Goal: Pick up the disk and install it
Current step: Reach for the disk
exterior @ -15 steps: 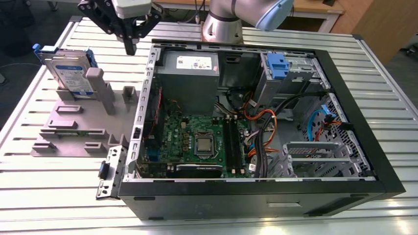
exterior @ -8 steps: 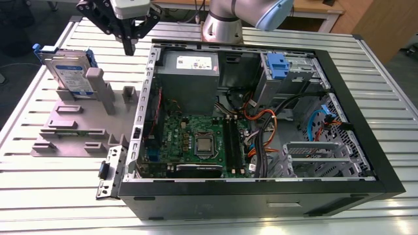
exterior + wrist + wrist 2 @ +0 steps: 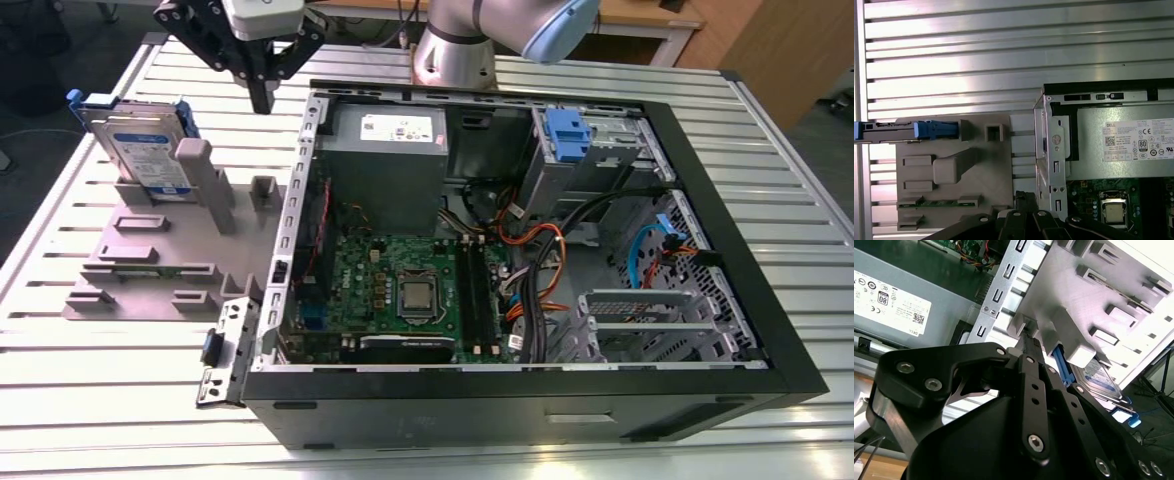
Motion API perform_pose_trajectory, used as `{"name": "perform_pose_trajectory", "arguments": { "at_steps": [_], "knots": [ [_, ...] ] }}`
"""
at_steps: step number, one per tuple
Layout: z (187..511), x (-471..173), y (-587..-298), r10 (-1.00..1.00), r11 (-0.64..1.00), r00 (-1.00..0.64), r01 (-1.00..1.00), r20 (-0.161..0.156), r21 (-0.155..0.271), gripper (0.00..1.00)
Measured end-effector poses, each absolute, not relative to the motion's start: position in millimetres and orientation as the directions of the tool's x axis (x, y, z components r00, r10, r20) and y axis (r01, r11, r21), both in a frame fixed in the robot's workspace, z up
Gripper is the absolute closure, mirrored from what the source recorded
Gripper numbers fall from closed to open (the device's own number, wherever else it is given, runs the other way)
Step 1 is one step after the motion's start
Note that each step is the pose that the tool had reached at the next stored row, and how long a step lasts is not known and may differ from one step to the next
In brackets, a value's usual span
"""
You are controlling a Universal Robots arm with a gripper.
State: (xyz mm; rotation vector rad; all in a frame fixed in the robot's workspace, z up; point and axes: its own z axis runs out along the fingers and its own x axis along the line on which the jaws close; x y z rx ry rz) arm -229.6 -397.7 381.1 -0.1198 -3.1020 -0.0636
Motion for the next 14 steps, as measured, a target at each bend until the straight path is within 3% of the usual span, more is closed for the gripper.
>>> {"name": "perform_pose_trajectory", "arguments": {
  "at_steps": [14],
  "knots": [
    [380.9, -234.0, -397.4, 0.076, 0.996, -0.996, 0.078, 0.038, 0.040, 0.89]
  ]
}}
